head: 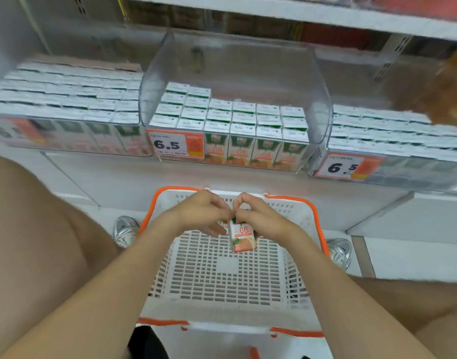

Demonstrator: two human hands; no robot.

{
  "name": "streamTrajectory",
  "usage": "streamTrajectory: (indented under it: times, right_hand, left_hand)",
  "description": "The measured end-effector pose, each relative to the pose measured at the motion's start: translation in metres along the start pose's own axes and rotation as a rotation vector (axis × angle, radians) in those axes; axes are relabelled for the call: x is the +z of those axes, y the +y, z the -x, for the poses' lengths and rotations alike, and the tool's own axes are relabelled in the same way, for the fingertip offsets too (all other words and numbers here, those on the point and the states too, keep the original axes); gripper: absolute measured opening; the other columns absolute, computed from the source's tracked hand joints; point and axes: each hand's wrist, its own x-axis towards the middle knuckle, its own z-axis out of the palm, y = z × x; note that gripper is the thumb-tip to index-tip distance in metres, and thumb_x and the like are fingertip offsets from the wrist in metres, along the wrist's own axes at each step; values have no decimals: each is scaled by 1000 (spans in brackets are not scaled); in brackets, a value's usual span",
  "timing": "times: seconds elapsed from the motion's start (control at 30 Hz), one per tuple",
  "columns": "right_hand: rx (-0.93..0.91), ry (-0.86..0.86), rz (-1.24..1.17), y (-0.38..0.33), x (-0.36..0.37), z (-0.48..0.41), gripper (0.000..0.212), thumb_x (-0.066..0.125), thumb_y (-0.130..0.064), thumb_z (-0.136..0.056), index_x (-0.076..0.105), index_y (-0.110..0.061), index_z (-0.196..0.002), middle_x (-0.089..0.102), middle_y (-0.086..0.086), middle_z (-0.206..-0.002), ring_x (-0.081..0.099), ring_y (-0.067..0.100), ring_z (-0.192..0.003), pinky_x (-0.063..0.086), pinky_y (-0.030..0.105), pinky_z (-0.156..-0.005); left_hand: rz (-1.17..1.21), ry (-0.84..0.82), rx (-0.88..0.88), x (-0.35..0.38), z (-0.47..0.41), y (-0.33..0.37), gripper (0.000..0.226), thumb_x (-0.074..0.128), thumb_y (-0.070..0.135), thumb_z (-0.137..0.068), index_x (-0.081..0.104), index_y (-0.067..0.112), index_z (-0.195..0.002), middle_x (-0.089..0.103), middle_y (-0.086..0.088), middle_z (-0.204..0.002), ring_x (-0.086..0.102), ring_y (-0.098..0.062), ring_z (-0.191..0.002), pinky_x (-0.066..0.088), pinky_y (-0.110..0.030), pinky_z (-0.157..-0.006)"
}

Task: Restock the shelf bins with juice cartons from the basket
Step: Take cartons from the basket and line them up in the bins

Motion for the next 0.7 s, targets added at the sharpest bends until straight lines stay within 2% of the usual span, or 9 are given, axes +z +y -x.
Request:
streamTrajectory:
  times: [0.03, 0.13, 0.2, 0.27, 0.37, 0.43, 0.53, 0.6, 0.7]
  right_hand:
    - [-69, 63, 13, -10, 5, 7, 3, 56, -19, -96, 56, -18, -98, 61, -4, -82, 55, 15, -68, 44, 32, -60]
    - [-254, 188, 6, -45, 11, 29, 19, 52, -37, -93, 57, -19, -97, 56, 1, -87, 50, 16, -77, 41, 35, -70]
    - [-334, 219, -88, -68, 10, 39, 17, 51, -29, -103, 58, -14, -101, 57, 3, -85, 54, 18, -75, 47, 32, -64]
    - [-437, 294, -97, -87, 7, 48, 14, 55, -23, -108, 63, -12, -105, 66, -4, -85, 65, 13, -76, 55, 30, -61]
    - [-587, 411, -43, -109, 2, 53, 10, 63, -26, -105, 69, -18, -107, 74, -1, -96, 72, 20, -91, 62, 46, -77]
    - [-641, 447, -7, -122, -2, 54, 13, 65, -33, -103, 69, -23, -109, 74, 1, -99, 72, 24, -95, 60, 53, -85]
    - [-679, 473, 80, -140, -7, 54, 27, 63, -51, -97, 68, -34, -117, 73, 3, -95, 71, 27, -88, 58, 55, -81]
    - [-705, 487, 144, -151, -12, 51, 29, 64, -50, -97, 69, -33, -120, 74, 0, -96, 72, 25, -87, 58, 53, -79]
    - [-737, 558, 177, -166, -25, 43, 22, 66, -36, -100, 69, -26, -119, 76, -3, -99, 73, 18, -90, 60, 49, -79]
  left_hand:
    - [12, -1, 45, -5, 12, 11, 18, 71, 24, -99, 76, 8, -108, 79, -10, -105, 80, -22, -89, 65, -41, -85]
    - [45, 51, 175, -26, 47, 39, 16, 74, 22, -98, 77, 9, -107, 80, -8, -99, 79, -21, -90, 65, -37, -81]
    - [61, 98, 265, -41, 68, 56, 14, 76, 20, -96, 77, 11, -107, 78, -8, -97, 78, -22, -91, 65, -36, -79]
    - [73, 149, 362, -52, 85, 72, 16, 75, 17, -97, 76, 12, -111, 78, -12, -102, 78, -23, -93, 65, -36, -79]
    - [99, 232, 486, -63, 103, 89, 19, 71, 11, -99, 72, 9, -117, 75, -17, -106, 78, -22, -92, 64, -30, -75]
    - [114, 274, 536, -67, 108, 96, 20, 69, 9, -99, 70, 9, -119, 74, -17, -108, 78, -23, -91, 65, -32, -75]
    - [109, 339, 584, -74, 110, 107, 20, 70, 11, -99, 69, 13, -120, 76, -13, -105, 79, -24, -88, 66, -39, -76]
    - [96, 375, 629, -79, 108, 114, 21, 70, 11, -99, 68, 14, -119, 78, -10, -100, 79, -24, -85, 66, -41, -73]
    - [52, 420, 704, -91, 99, 124, 17, 66, 18, -103, 68, 16, -120, 78, -5, -101, 78, -19, -91, 66, -37, -70]
